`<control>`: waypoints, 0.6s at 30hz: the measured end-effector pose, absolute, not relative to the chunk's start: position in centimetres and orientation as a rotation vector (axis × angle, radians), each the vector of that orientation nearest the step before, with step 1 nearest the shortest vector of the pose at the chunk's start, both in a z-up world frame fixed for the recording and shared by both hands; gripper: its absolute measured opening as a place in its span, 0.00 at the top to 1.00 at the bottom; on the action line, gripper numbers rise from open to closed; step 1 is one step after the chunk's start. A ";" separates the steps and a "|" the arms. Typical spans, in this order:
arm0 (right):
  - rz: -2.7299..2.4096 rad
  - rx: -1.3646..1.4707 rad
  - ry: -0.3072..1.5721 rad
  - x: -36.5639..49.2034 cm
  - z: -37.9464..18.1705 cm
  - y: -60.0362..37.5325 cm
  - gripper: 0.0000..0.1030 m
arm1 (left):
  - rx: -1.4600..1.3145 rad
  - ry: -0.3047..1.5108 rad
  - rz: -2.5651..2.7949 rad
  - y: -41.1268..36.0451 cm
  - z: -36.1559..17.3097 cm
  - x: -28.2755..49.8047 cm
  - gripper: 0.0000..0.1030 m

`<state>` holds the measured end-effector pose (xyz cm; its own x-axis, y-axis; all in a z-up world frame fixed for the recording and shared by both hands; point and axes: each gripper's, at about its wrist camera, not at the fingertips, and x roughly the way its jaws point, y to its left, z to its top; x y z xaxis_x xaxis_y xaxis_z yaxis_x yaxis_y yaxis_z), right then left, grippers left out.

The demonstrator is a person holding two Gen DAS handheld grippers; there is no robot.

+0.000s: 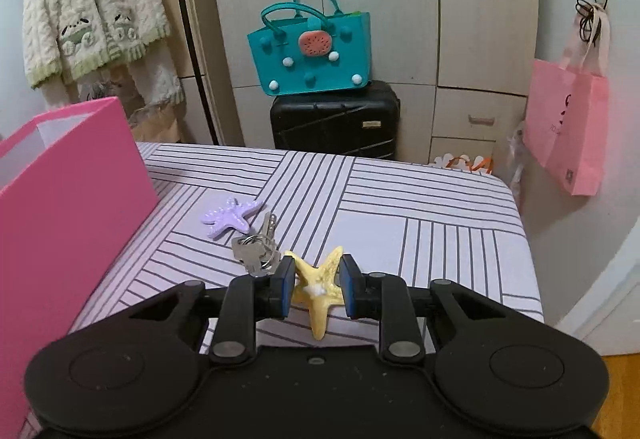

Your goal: Organize rigid objects

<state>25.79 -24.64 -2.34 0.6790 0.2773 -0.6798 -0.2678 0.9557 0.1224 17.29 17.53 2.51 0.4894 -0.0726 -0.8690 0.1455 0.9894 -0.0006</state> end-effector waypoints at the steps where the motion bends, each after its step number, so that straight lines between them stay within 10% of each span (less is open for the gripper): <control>1: 0.304 0.026 0.763 25.7 -2.2 -24.8 0.73 | 0.077 1.051 -0.133 17.5 2.5 17.3 0.87; 5: 0.311 0.052 0.758 25.2 -1.1 -25.1 0.75 | 0.083 1.051 -0.138 17.5 2.5 17.3 0.87; 7: 0.327 0.079 0.764 24.9 -0.5 -25.4 0.97 | 0.083 1.048 -0.145 17.6 2.5 17.4 0.87; 18: 0.372 -0.004 0.772 24.2 1.1 -23.3 0.91 | 0.072 1.029 -0.164 17.8 2.4 17.1 0.87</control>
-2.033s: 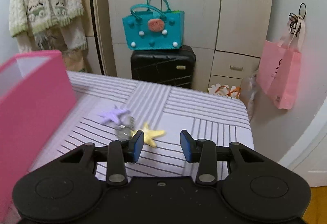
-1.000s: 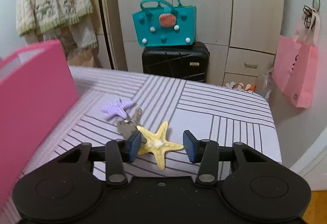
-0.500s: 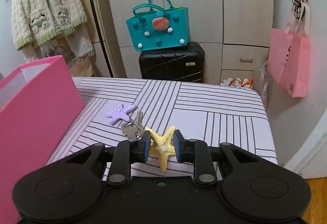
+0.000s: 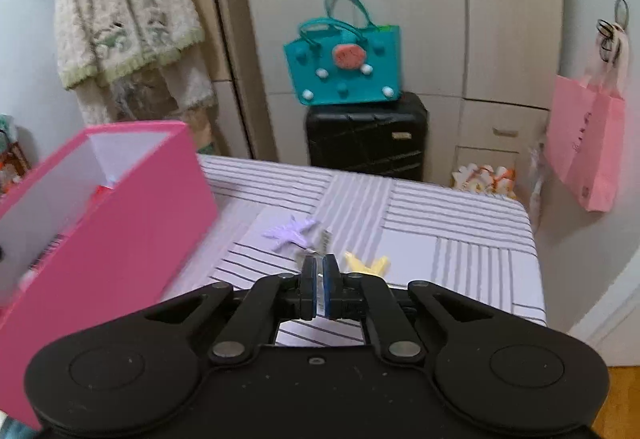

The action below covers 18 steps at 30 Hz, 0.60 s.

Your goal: Organize rigid objects

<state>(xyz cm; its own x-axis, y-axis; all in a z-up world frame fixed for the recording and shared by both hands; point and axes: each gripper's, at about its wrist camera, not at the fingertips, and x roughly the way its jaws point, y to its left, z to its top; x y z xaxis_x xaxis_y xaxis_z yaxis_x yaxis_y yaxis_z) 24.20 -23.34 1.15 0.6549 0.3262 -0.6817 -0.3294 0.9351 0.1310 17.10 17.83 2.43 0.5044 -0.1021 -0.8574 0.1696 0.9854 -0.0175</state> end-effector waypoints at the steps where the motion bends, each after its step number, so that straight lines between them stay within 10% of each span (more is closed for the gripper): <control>1: 0.355 -0.007 0.778 24.4 0.6 -23.5 0.85 | 0.072 1.029 -0.165 17.9 2.4 17.0 0.87; 5: 0.319 0.028 0.801 25.3 -1.3 -24.5 0.56 | 0.070 1.029 -0.165 17.9 2.4 17.1 0.87; 18: 0.250 0.042 0.770 26.7 -4.6 -23.5 0.28 | 0.067 1.034 -0.160 18.0 2.4 17.0 0.87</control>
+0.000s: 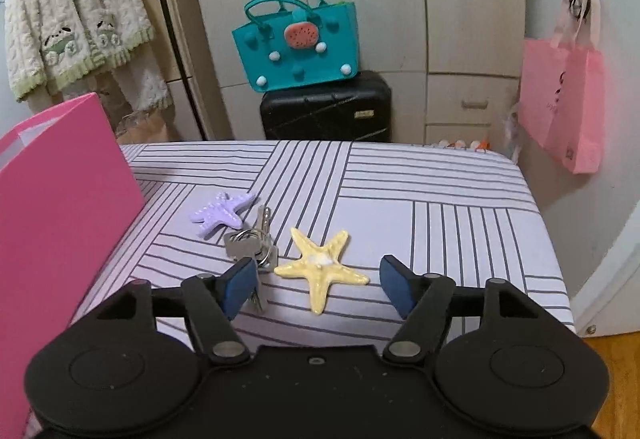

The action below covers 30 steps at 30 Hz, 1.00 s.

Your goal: Organize rigid objects

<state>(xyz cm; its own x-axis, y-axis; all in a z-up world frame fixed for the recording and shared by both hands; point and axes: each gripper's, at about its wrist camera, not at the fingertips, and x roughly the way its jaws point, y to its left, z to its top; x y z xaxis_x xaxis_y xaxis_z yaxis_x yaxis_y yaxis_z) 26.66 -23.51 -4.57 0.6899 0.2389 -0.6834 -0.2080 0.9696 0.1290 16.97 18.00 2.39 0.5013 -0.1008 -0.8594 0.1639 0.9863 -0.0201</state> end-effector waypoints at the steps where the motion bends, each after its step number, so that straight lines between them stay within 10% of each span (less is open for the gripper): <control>1: 0.240 0.038 0.761 26.6 -4.6 -23.4 0.28 | 0.067 1.034 -0.161 18.0 2.4 17.0 0.87; 7: 0.218 0.004 0.741 26.7 -4.6 -23.4 0.55 | 0.065 1.033 -0.159 18.0 2.4 16.9 0.87; 30: 0.318 0.023 0.756 24.8 -1.1 -23.7 0.63 | 0.125 1.042 -0.164 17.5 2.6 17.3 0.87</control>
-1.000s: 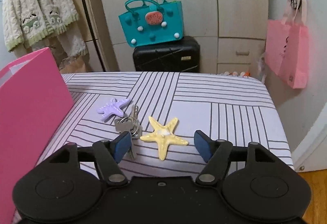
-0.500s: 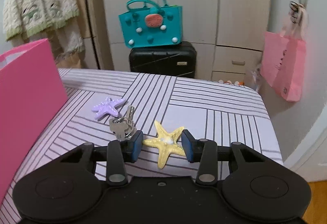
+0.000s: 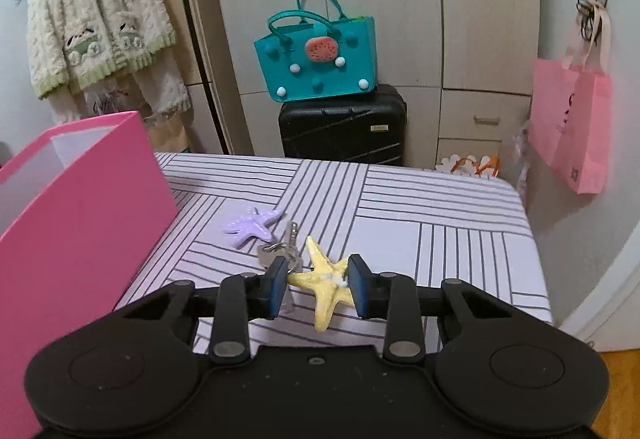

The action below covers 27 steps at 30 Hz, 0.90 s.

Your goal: Organize rigid objects

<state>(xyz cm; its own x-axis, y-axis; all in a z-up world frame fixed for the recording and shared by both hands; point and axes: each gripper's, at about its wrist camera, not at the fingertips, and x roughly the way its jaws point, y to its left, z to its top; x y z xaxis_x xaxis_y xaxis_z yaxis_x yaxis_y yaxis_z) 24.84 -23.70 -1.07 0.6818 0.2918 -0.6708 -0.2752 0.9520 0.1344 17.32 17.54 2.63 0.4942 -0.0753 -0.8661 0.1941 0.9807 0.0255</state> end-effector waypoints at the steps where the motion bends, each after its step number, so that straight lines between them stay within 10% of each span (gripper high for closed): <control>1: 0.315 0.027 0.746 24.5 -0.7 -23.6 0.64 | 0.137 1.044 -0.166 17.4 2.7 17.4 0.88; 27: 0.834 -0.298 0.654 21.8 9.8 -7.4 0.63 | 0.224 1.026 -0.162 16.9 3.8 18.4 0.92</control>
<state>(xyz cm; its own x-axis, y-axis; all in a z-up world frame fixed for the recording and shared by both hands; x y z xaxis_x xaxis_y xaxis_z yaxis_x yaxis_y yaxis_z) 21.79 -7.44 9.78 0.4931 0.5873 -0.6418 -0.7632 0.6462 0.0049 18.39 16.85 3.75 0.5098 -0.0290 -0.8598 0.2377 0.9653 0.1084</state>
